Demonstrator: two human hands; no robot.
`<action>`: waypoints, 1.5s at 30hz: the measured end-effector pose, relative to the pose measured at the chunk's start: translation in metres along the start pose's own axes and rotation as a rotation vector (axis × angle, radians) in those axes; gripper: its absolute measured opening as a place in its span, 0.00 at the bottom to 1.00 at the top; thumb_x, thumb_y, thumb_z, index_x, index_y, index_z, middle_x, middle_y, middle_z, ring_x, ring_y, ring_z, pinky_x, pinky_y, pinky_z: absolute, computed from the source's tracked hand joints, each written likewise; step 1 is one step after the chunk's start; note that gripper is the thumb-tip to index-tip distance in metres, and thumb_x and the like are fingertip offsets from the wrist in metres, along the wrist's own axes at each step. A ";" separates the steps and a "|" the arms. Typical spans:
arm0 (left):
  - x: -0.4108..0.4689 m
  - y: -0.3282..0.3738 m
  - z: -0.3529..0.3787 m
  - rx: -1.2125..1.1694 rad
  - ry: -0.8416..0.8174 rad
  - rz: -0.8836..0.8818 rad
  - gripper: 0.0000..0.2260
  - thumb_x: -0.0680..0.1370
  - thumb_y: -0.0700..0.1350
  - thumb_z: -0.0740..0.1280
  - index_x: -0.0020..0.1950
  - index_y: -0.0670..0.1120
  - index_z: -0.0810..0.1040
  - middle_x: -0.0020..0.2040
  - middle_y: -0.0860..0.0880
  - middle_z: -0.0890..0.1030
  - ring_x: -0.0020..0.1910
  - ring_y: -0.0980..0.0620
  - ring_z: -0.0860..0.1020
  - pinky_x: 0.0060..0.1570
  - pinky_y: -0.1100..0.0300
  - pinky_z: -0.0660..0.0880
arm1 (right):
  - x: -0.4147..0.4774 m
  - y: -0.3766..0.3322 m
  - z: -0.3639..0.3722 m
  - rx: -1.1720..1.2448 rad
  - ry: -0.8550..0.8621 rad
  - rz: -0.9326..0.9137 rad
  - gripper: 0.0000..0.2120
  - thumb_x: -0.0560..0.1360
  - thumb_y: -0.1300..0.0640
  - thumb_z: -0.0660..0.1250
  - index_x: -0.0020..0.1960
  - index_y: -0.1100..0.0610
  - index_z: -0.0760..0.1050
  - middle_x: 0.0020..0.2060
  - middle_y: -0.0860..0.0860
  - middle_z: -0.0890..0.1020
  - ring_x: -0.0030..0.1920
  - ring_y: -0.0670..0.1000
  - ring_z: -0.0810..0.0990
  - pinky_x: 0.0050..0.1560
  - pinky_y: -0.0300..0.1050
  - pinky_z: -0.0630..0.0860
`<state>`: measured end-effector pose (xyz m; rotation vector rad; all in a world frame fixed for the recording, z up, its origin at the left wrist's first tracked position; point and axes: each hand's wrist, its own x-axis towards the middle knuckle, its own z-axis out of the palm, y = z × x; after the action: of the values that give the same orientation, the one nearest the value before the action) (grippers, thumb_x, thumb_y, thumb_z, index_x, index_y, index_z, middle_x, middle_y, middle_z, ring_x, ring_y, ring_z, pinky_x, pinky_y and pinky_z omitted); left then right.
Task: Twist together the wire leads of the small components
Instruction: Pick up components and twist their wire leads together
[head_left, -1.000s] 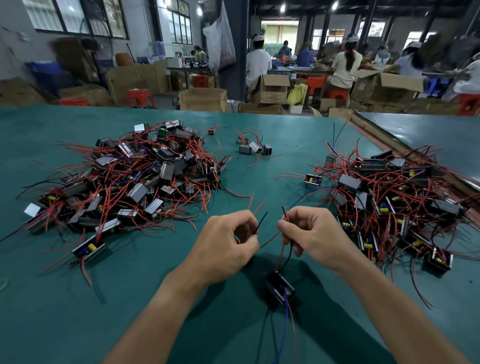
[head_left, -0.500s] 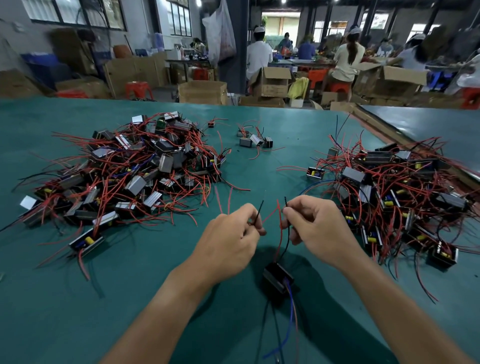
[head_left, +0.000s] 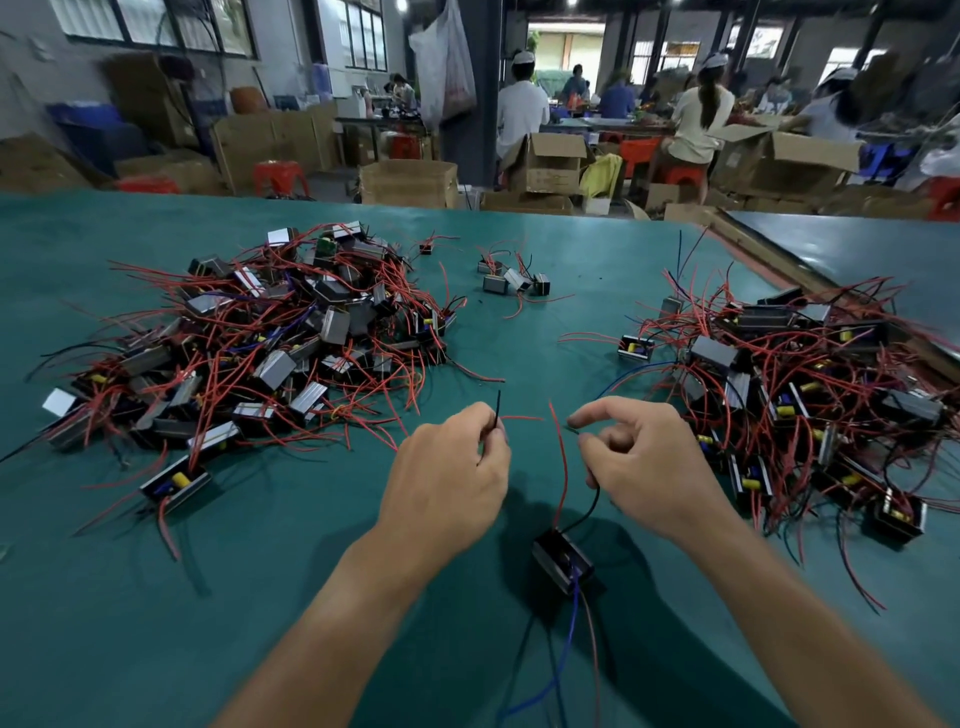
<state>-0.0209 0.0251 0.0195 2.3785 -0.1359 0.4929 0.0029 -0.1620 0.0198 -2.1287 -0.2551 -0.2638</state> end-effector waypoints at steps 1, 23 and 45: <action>0.001 -0.001 0.000 0.018 0.002 -0.007 0.09 0.80 0.47 0.60 0.41 0.47 0.72 0.31 0.47 0.77 0.36 0.40 0.76 0.40 0.46 0.74 | 0.000 0.001 -0.001 -0.014 0.005 0.006 0.09 0.72 0.66 0.65 0.42 0.53 0.79 0.20 0.52 0.72 0.24 0.53 0.67 0.31 0.42 0.69; 0.000 0.003 0.011 -0.517 -0.283 -0.031 0.08 0.78 0.42 0.66 0.38 0.46 0.79 0.33 0.46 0.82 0.27 0.45 0.81 0.24 0.68 0.69 | -0.010 -0.024 0.005 0.347 -0.209 0.054 0.08 0.81 0.68 0.57 0.46 0.57 0.67 0.27 0.55 0.81 0.23 0.54 0.77 0.24 0.43 0.74; 0.002 0.010 0.000 -0.760 -0.260 -0.186 0.02 0.73 0.35 0.73 0.44 0.40 0.82 0.33 0.48 0.82 0.23 0.55 0.76 0.21 0.66 0.69 | -0.010 -0.015 0.000 0.041 -0.249 -0.088 0.11 0.77 0.65 0.63 0.43 0.50 0.74 0.29 0.44 0.83 0.30 0.48 0.84 0.37 0.57 0.82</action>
<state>-0.0208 0.0176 0.0261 1.6712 -0.1789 0.0168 -0.0107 -0.1546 0.0294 -2.1113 -0.4962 -0.0427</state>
